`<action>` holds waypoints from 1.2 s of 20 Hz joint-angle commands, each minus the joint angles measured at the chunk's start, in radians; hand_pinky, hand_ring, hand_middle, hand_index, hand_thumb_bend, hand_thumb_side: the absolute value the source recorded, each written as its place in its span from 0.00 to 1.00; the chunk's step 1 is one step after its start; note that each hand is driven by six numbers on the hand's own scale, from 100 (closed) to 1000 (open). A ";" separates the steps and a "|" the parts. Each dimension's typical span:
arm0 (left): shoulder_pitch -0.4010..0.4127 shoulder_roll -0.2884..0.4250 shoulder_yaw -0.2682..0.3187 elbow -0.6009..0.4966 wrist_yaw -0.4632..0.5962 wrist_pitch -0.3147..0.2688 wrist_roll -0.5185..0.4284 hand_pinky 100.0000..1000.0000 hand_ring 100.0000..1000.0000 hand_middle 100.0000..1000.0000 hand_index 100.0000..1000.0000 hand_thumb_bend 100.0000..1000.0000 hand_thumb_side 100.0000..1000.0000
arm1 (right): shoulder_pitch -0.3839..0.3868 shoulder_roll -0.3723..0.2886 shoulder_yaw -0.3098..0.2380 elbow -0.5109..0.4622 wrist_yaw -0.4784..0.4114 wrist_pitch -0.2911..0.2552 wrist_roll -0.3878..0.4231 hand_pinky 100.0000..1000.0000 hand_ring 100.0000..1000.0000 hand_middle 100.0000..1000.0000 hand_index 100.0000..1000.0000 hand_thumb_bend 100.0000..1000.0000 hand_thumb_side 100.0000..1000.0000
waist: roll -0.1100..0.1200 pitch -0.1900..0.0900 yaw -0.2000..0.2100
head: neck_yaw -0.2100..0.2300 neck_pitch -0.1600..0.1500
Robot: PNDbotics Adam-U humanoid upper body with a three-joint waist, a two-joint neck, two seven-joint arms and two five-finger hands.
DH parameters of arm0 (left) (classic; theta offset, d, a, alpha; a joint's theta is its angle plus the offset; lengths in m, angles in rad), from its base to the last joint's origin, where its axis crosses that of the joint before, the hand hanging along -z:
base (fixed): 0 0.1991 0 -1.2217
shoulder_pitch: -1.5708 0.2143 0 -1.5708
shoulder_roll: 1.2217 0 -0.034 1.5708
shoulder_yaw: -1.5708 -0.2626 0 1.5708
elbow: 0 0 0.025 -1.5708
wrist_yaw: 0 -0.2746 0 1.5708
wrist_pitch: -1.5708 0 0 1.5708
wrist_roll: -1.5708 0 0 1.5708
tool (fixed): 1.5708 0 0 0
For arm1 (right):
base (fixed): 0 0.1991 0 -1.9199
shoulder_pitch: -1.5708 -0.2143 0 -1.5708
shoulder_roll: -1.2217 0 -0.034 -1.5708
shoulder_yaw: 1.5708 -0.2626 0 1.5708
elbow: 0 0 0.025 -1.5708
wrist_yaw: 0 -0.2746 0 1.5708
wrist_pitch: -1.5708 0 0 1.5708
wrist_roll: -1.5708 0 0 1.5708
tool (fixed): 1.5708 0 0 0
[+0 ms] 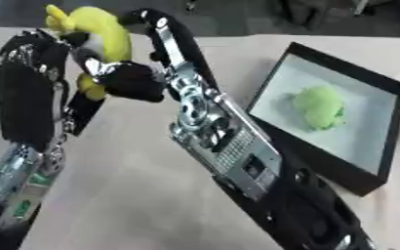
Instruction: Pick up the objects with one hand, pass them to the other hand, and then place them into the box on the other side of the table.
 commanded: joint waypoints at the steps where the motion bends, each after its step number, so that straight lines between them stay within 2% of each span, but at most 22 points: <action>1: -0.013 0.000 -0.003 -0.021 0.002 0.002 0.004 0.42 0.34 0.00 0.34 0.00 0.00 | -0.011 0.001 -0.007 0.001 -0.009 0.195 -0.212 0.77 0.91 0.87 0.88 0.40 0.15 | -0.010 -0.008 -0.001 | -0.002 -0.014; 10: -0.018 -0.002 -0.020 -0.041 -0.002 -0.030 0.021 0.42 0.34 0.00 0.34 0.00 0.00 | -0.021 0.005 -0.006 0.034 -0.059 0.195 -0.241 0.76 0.91 0.87 0.89 0.39 0.18 | -0.010 -0.007 0.003 | -0.009 -0.014; 17: -0.023 -0.005 -0.042 -0.054 0.001 -0.066 0.018 0.42 0.34 0.00 0.34 0.00 0.00 | -0.047 0.003 -0.010 0.043 -0.119 0.195 -0.260 0.75 0.90 0.85 0.85 0.39 0.15 | -0.010 -0.005 0.005 | -0.012 -0.007; 19: -0.024 -0.007 -0.047 -0.054 0.004 -0.071 0.016 0.42 0.34 0.00 0.34 0.00 0.00 | -0.053 0.002 -0.011 0.040 -0.140 0.195 -0.268 0.75 0.90 0.84 0.84 0.37 0.15 | -0.010 -0.004 0.005 | -0.011 -0.007; 23: -0.027 -0.010 -0.052 -0.055 0.006 -0.077 0.012 0.42 0.34 0.00 0.34 0.00 0.00 | -0.056 0.003 -0.015 0.029 -0.189 0.195 -0.294 0.75 0.88 0.79 0.80 0.26 0.14 | -0.011 -0.002 0.006 | -0.007 -0.007; 24: -0.027 -0.010 -0.053 -0.055 0.006 -0.078 0.012 0.42 0.34 0.00 0.34 0.00 0.00 | -0.057 0.002 -0.016 0.027 -0.201 0.195 -0.301 0.74 0.87 0.78 0.79 0.21 0.14 | -0.011 -0.002 0.006 | -0.007 -0.007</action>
